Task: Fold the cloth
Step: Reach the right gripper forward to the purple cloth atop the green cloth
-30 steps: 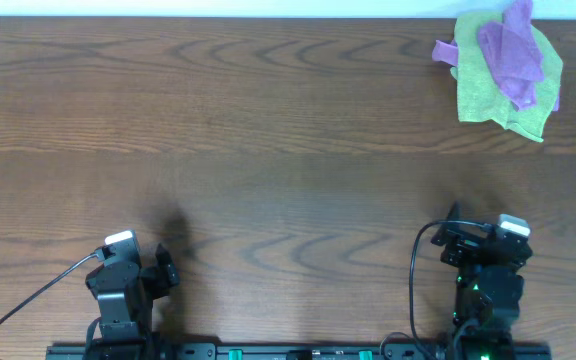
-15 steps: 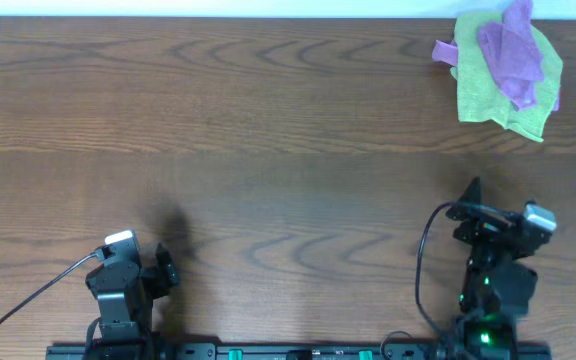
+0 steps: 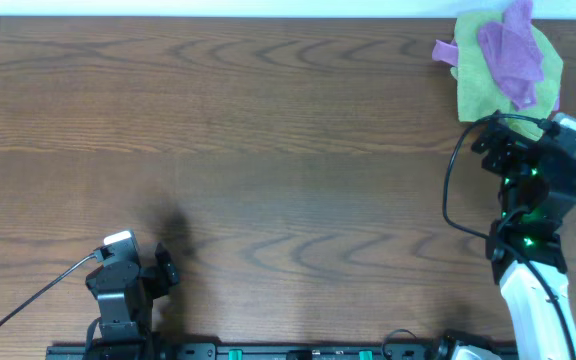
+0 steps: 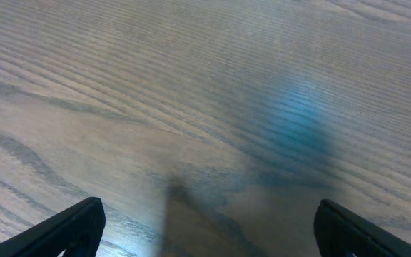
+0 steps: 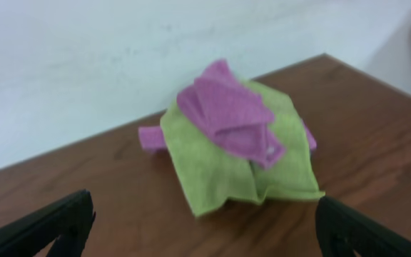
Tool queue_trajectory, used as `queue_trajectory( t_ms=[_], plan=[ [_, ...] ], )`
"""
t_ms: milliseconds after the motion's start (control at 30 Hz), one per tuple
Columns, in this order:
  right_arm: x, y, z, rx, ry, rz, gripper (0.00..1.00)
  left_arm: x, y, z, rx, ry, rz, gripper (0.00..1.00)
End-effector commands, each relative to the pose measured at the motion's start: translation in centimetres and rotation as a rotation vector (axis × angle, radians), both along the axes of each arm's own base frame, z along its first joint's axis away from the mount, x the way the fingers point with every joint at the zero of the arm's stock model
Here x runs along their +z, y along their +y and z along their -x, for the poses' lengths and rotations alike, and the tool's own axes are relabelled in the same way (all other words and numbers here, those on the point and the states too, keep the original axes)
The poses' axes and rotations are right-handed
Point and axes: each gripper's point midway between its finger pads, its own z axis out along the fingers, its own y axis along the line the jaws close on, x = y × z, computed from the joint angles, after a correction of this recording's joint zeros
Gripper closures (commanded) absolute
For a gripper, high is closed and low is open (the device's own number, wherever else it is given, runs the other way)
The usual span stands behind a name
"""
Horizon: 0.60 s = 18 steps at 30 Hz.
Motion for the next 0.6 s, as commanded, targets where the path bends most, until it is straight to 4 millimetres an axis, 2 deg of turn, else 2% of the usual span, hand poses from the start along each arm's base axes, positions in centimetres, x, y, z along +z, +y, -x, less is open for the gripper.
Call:
queue_trajectory(
  t_ms=[0,133,233,567],
  plan=[
    [0.3,-1.8,-0.8,-0.030,0.009,0.045,0.01,-0.2,0.2,0.1,0.016,0.002,-0.001,0.05],
    [-3.3,-4.2,-2.3,-0.044,0.141,-0.013,0.01,-0.2,0.2,0.1,0.016,0.002,-0.001,0.05],
    [-5.1,-5.4,-3.6,-0.047,0.202,-0.045,0.01,-0.2,0.2,0.1,0.016,0.002,-0.001,0.05],
    [-8.2,-7.2,-9.2,-0.001,0.346,-0.106,0.01,-0.2,0.2,0.1,0.016,0.002,-0.001,0.05]
  ],
)
